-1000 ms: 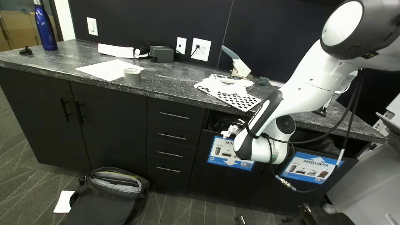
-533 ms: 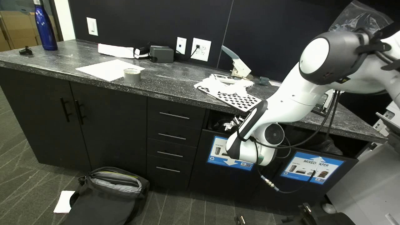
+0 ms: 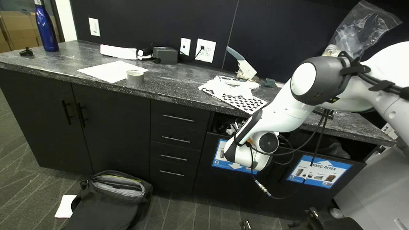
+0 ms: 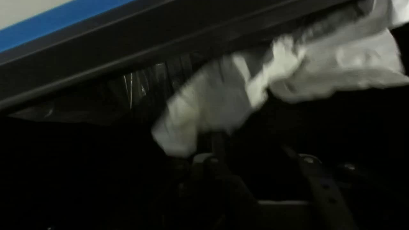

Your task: Put all the white pieces of paper in the left bin

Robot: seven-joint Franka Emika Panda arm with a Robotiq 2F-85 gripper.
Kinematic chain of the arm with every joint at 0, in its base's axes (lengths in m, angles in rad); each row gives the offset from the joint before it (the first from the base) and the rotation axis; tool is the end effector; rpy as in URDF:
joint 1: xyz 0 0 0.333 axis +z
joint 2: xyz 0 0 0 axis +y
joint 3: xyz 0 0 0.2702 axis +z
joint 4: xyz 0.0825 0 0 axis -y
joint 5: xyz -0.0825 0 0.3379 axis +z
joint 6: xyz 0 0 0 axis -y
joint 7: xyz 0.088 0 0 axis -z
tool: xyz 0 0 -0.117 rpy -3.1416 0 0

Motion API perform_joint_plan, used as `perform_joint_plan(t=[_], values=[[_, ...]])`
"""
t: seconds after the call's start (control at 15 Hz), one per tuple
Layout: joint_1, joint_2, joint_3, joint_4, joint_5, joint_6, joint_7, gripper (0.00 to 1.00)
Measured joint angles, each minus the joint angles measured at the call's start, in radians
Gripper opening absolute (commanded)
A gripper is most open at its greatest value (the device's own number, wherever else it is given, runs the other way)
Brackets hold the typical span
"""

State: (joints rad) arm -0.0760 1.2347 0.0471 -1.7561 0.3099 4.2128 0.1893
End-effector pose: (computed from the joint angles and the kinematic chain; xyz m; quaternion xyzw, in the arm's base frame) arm 0.5450 -0.0652 0.0627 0.7854 -0.2506 0.5658 0.0141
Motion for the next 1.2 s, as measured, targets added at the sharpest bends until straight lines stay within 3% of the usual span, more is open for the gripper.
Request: perform_joint_plan(t=[0.27,0.53,0.73,1.2], values=[[0.007,0.025,0.0,0.051,0.027,-0.001,-0.023,0.99],[0.018,0.016,0.0,0.029,0.064,-0.021,-0.084,1.0],[0.037,-0.06,0.001,-0.093,0.101,-0.065,-0.137,1.0],[0.117,-0.402,-0.016,-0.437,0.122,-0.376,-0.181,1.0]])
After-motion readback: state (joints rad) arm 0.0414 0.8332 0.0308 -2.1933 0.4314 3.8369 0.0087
